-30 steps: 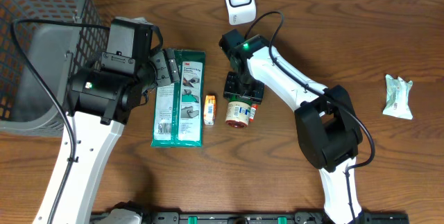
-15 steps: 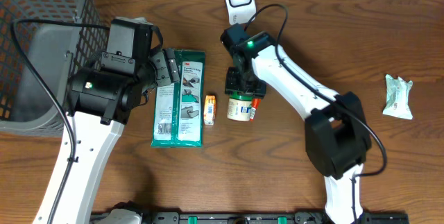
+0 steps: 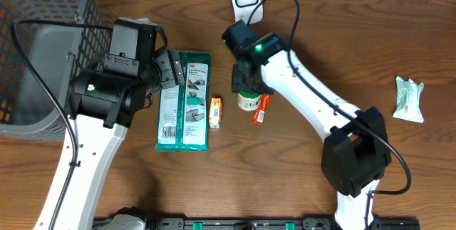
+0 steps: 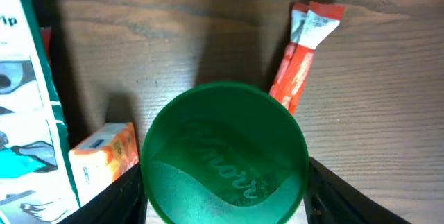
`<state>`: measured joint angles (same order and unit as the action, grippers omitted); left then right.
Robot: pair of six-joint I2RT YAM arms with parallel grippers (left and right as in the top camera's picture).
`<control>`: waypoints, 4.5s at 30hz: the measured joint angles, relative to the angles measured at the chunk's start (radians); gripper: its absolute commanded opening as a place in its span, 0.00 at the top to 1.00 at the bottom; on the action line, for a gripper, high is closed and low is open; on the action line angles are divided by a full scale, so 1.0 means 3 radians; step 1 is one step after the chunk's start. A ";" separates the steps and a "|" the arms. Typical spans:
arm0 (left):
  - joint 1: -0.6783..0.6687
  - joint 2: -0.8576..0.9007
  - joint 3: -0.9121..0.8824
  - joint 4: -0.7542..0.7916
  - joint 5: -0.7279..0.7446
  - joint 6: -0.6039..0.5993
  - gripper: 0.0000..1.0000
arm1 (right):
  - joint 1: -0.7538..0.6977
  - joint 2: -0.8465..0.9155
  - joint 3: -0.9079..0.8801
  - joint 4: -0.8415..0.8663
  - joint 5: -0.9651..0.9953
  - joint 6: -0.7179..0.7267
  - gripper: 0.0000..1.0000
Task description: Scan the item barcode
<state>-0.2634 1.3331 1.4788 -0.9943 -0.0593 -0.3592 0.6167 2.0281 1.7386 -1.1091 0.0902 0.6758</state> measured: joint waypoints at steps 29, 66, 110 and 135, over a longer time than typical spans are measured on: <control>0.0000 0.0000 0.0000 -0.0001 0.0000 0.0000 0.14 | 0.0135 0.0000 -0.0243 0.0158 0.0200 -0.0137 0.09; 0.0000 0.0000 0.0000 0.0000 0.0000 0.0000 0.14 | -0.0539 -0.0281 0.0638 -0.0787 -0.0904 -0.0562 0.01; 0.0000 0.0000 0.0000 -0.0001 0.0001 0.0000 0.14 | -0.0165 0.0484 0.0610 -0.0563 -0.0446 -0.0340 0.01; 0.0000 0.0000 0.0000 -0.0001 0.0000 0.0000 0.14 | -0.0167 0.0898 0.0598 -0.0665 -0.0411 -0.0295 0.07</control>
<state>-0.2634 1.3331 1.4788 -0.9947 -0.0593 -0.3592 0.5667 2.2974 1.9179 -1.3087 -0.0330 0.5873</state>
